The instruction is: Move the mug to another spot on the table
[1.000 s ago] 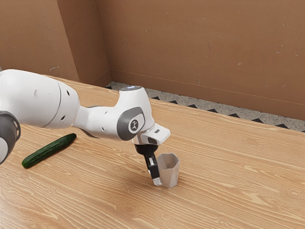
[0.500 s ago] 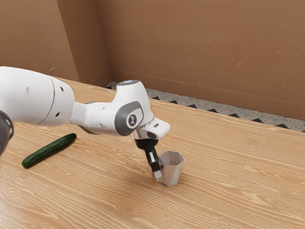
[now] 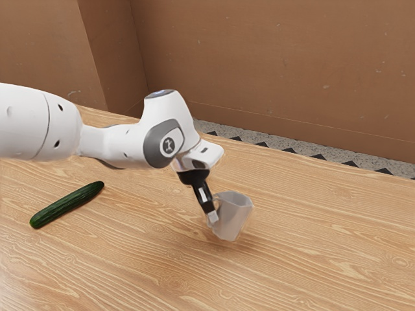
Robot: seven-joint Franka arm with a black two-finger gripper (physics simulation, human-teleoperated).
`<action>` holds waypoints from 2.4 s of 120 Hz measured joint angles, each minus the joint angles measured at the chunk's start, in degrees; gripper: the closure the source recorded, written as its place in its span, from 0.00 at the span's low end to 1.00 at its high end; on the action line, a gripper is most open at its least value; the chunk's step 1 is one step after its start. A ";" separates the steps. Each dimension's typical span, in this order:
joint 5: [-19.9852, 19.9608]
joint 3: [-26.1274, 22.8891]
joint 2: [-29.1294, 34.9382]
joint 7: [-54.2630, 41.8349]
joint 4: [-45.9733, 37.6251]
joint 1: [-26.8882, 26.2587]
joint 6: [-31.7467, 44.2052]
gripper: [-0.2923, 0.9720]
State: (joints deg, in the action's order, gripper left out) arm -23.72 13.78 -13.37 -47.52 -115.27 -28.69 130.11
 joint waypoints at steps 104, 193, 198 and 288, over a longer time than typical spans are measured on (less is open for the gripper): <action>-29.10 1.97 11.67 -32.17 -23.84 11.75 23.96 0.85; -30.42 3.79 8.62 -50.83 -26.52 12.93 30.91 0.85; -30.54 3.80 8.29 -51.43 -26.48 13.13 30.96 0.85; -31.72 3.96 4.94 -57.43 -24.76 14.13 29.35 0.51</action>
State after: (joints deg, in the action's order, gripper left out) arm -55.44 17.75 -8.44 -104.95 -140.02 -14.56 159.46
